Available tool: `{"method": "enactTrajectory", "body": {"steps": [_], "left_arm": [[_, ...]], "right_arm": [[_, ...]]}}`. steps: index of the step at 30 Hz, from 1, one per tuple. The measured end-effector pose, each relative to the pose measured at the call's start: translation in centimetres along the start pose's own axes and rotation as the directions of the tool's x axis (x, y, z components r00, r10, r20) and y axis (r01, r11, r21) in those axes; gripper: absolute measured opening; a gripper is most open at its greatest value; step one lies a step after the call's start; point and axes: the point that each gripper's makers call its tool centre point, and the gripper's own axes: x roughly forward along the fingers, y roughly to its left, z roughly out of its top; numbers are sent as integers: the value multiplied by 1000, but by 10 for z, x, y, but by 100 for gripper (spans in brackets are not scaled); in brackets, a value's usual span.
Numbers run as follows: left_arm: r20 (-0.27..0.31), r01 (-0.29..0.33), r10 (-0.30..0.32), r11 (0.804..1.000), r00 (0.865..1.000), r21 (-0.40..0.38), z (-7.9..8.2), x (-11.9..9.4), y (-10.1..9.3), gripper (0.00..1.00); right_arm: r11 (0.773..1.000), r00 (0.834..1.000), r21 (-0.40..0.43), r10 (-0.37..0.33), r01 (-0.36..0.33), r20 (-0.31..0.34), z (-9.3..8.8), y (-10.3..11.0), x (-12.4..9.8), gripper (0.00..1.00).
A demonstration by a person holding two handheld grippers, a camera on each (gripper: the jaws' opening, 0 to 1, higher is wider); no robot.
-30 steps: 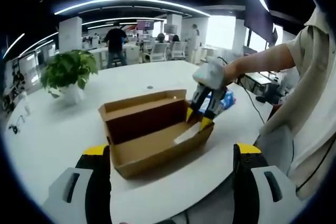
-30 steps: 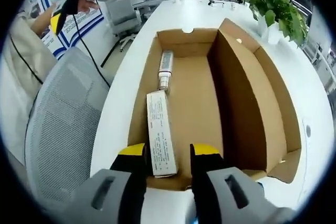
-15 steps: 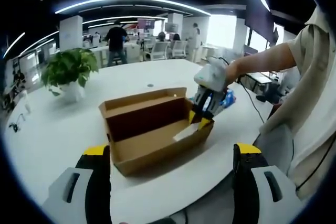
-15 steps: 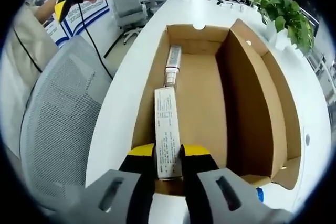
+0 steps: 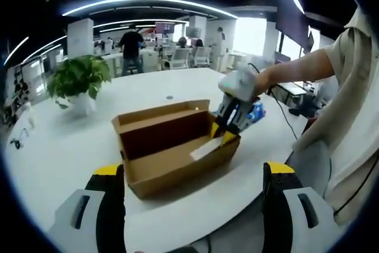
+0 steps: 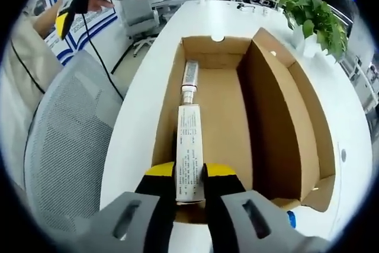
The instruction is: Operate the shoe box by opening the lid, removing the specified soft item, and placing it in the target area until the item is outside and the box remains undamaged.
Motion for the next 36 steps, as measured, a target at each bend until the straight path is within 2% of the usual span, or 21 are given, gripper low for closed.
{"method": "enactTrajectory", "body": {"steps": [17, 28, 36], "left_arm": [[10, -4, 4, 1000, 1000, -4, -1, -4, -1, 100], [12, -15, 15, 1000, 1000, 16, 1, -5, -1, 100], [14, -8, 8, 1000, 1000, 23, 3, -3, -5, 100]], "right_arm": [[999, 997, -16, -48, 49, 52, 22, -8, -33, 14], [994, 990, -35, -96, 100, 104, 41, -20, -70, 14], [990, 986, -56, -119, 126, 113, 41, -25, -95, 14]]}}
